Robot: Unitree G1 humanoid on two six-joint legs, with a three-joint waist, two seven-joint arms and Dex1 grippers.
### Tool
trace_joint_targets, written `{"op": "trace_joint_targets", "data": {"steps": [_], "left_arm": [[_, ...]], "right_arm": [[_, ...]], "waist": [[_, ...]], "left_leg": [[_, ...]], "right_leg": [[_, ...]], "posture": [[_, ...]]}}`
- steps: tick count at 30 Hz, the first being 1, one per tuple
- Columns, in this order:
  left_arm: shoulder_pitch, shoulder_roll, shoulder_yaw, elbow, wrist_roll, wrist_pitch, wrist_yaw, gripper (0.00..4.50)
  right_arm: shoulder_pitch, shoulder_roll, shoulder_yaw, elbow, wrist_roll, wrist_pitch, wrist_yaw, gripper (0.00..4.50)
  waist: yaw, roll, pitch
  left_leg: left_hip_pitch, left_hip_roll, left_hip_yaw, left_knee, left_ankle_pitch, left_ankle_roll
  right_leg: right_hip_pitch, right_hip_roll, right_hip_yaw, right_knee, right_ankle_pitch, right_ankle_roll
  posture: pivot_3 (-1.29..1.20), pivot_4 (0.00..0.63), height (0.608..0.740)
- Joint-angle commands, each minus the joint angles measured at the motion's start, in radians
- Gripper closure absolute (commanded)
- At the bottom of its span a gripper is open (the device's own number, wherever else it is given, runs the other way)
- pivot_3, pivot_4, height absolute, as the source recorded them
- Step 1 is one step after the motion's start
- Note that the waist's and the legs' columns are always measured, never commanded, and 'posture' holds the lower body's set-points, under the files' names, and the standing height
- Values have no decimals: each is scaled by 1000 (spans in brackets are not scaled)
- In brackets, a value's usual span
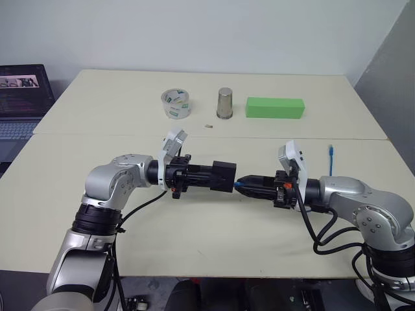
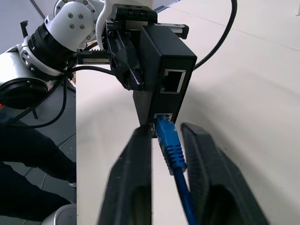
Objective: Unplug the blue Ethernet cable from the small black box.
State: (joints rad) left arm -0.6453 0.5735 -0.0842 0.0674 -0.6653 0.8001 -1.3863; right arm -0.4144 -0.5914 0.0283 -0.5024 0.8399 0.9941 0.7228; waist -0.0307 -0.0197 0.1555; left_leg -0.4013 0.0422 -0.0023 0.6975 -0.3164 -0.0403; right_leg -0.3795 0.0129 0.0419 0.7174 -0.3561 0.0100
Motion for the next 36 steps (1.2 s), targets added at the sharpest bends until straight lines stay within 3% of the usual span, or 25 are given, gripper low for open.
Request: {"op": "trace_joint_targets", "data": {"steps": [1, 11, 22, 29, 36], "left_arm": [[-14, -5, 12, -41, -25, -10, -9, 3719], [-3, 2, -3, -58, -20, -23, -36, 3719], [3, 79, -53, 19, 122, -211, -93, 3719], [1, 69, -55, 32, 131, -228, -91, 3719], [-16, 36, -8, 129, 197, -310, 31, 3719]], "right_arm": [[-21, -18, 12, -15, -5, -11, 16, 4427], [-48, -38, 21, 6, -5, -7, 38, 4427], [-20, -161, 9, 44, -34, -19, 114, 4471], [-12, -143, 3, 37, -40, -34, 93, 4471], [-64, -33, 59, 284, -395, -316, -139, 4471]], "waist": [[0, 0, 0], [0, 0, 0], [1, 0, 0], [1, 0, 0], [1, 0, 0]], "left_leg": [[0, 0, 0, 0, 0, 0], [0, 0, 0, 0, 0, 0], [0, 0, 0, 0, 0, 0], [0, 0, 0, 0, 0, 0], [0, -1, 1, 0, 0, 0]], "right_leg": [[0, 0, 0, 0, 0, 0], [0, 0, 0, 0, 0, 0], [0, 0, 0, -1, 0, 0], [0, 0, 0, -1, 0, 0], [0, 0, 1, 0, 0, 0]], "posture": [[0, 150, 740], [0, 150, 740], [0, 150, 740], [0, 150, 740], [0, 150, 740]]}}
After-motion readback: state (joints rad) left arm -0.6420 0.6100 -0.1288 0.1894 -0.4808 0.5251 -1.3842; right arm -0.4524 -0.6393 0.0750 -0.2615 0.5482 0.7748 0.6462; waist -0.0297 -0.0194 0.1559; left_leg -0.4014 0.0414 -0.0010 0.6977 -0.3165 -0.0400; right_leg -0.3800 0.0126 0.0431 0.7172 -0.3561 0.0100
